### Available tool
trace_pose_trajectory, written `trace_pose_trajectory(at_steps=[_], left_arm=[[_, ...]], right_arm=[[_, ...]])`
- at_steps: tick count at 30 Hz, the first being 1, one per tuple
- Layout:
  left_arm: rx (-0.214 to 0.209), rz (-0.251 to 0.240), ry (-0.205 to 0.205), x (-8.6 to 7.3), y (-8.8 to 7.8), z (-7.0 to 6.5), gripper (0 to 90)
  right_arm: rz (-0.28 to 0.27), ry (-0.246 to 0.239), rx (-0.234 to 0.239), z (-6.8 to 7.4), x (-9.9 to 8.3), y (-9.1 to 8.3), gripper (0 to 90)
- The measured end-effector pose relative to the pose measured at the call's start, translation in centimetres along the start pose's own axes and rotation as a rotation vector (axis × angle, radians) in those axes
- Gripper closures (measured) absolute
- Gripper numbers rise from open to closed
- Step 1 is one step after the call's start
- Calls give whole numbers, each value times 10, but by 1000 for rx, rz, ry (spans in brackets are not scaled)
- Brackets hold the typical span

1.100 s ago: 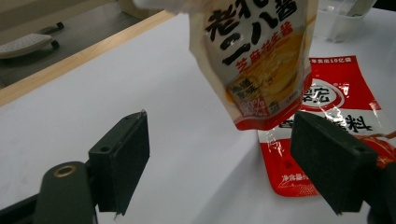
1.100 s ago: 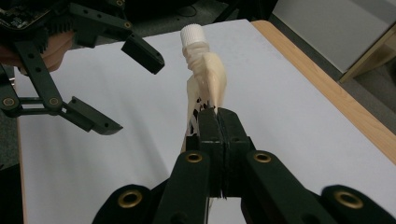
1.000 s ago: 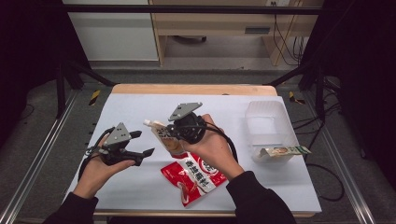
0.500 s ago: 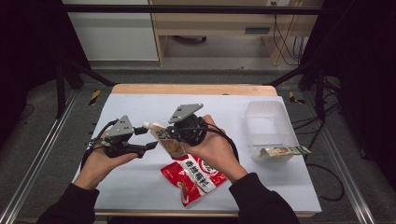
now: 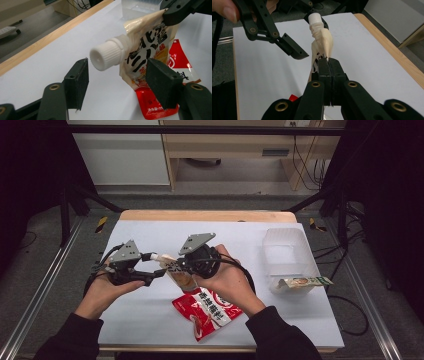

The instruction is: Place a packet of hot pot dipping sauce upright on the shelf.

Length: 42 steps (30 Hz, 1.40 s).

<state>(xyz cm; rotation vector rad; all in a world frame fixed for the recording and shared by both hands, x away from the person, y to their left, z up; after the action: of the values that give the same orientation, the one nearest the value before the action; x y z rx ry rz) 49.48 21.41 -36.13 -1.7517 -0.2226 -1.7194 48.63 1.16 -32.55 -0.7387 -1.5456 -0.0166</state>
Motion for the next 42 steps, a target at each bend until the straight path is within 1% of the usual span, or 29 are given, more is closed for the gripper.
trace_pose_trajectory(at_steps=[3, 8, 10, 14, 17, 18, 19, 20, 21, 23, 26, 28, 31, 35, 37, 42], left_arm=[[-6, 0, 4, 3, 1, 1, 332], [-44, 10, 13, 6, 6, 0, 341], [-55, 0, 5, 8, 7, 0, 340], [-67, 14, 21, 10, 10, 1, 374], [-82, 8, 15, 11, 12, 0, 456], [-82, 13, 15, 11, 13, 0, 499], [-81, 23, 15, 11, 13, 0, 521], [-83, 28, 5, 12, 14, 0, 543], [-89, 35, -6, 12, 14, 0, 565], [-105, 39, -10, 12, 15, -1, 631], [-118, 40, -2, 15, 16, -5, 662], [-131, 31, -9, 18, 17, -7, 697], [-132, 34, 14, 24, 19, -11, 709], [-145, 53, 40, 33, 21, -15, 715], [-151, 63, 58, 37, 22, -18, 719], [-162, 74, 93, 49, 24, -24, 725]], right_arm=[[4, -2, 3, 0, -1, 1, 900], [5, -2, 10, 1, -2, 2, 900], [7, -3, 16, 2, -3, 1, 900], [9, -3, 21, 2, -4, 0, 900], [11, -3, 21, 1, -5, -1, 900], [11, -3, 21, 1, -6, -1, 900], [14, -2, 20, 1, -6, -1, 900], [16, -4, 18, 1, -7, -2, 900], [19, -3, 14, 0, -8, -2, 900], [25, 5, 6, -3, -10, -4, 900], [20, 10, 4, -8, -13, -8, 900], [25, 13, -3, -10, -14, -10, 900], [29, 20, -5, -14, -15, -13, 898], [58, 11, -4, -17, -15, -17, 894], [75, -8, -5, -18, -15, -19, 892], [101, -33, -3, -20, -15, -23, 886]])
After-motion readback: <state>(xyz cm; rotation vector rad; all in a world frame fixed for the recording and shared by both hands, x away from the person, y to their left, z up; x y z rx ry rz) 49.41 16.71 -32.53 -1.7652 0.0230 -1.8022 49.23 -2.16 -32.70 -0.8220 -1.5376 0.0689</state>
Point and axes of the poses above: each handheld gripper's, and its own axes: y roughly forward along the jaws, x roughly out of its top, z roughly to its left, the point moved 3 cm from there along y, roughly forward along the jaws, and after that the axes turned 12 degrees about -z, right-handed, at the moved point
